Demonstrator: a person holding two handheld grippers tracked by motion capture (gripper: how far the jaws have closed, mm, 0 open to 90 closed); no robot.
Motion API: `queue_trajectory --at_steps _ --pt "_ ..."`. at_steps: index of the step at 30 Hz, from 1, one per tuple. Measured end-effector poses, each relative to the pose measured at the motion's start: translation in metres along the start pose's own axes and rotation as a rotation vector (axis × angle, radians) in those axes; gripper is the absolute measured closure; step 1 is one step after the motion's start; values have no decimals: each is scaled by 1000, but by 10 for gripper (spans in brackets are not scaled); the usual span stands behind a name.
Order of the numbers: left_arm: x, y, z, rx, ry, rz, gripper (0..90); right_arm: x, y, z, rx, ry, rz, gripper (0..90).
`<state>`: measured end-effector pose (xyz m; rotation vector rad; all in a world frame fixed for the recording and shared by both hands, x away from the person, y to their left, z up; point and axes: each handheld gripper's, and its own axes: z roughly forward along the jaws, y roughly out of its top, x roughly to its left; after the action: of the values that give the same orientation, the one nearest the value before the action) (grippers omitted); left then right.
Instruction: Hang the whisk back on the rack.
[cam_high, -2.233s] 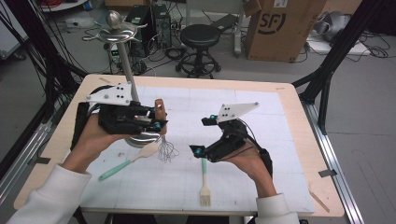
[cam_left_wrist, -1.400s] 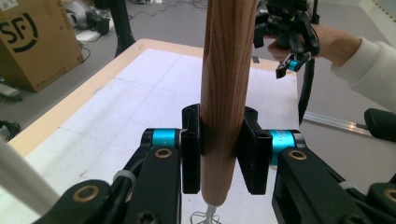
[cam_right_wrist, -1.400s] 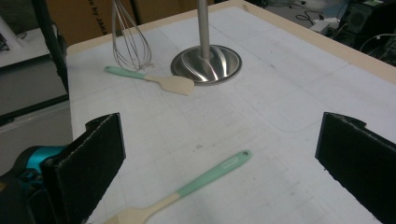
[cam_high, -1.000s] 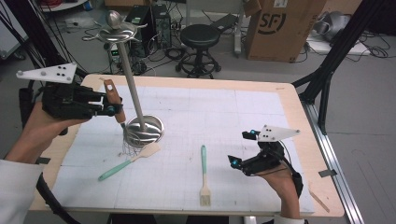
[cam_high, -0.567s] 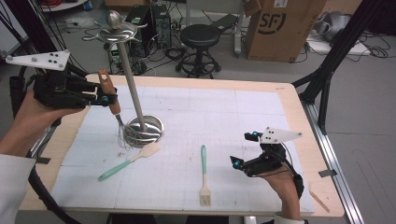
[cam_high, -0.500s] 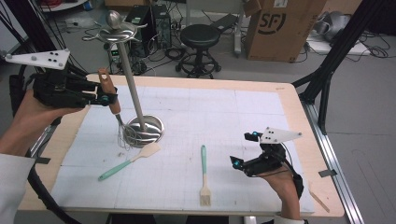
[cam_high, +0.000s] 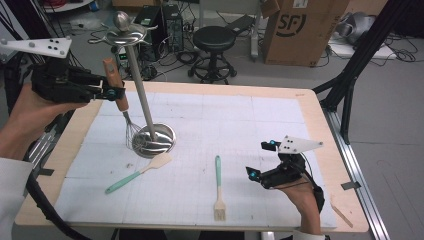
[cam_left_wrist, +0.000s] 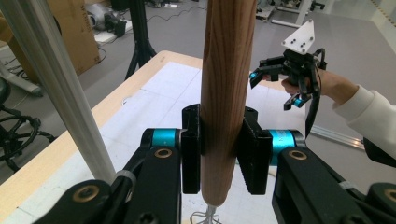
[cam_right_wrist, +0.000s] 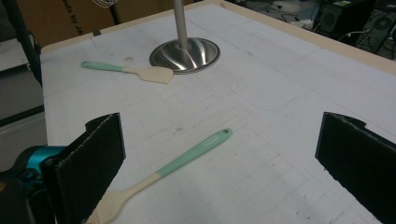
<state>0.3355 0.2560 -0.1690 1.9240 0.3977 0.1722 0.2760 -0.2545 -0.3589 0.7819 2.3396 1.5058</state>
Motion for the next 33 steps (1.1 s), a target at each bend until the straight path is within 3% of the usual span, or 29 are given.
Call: queue_trajectory --at_steps 12,33 --pt "15 6 6 0 -4 -29 730 1 1 2 1 8 0 0" --pt "20 13 16 4 12 -46 730 1 0 2 -8 9 3 0"
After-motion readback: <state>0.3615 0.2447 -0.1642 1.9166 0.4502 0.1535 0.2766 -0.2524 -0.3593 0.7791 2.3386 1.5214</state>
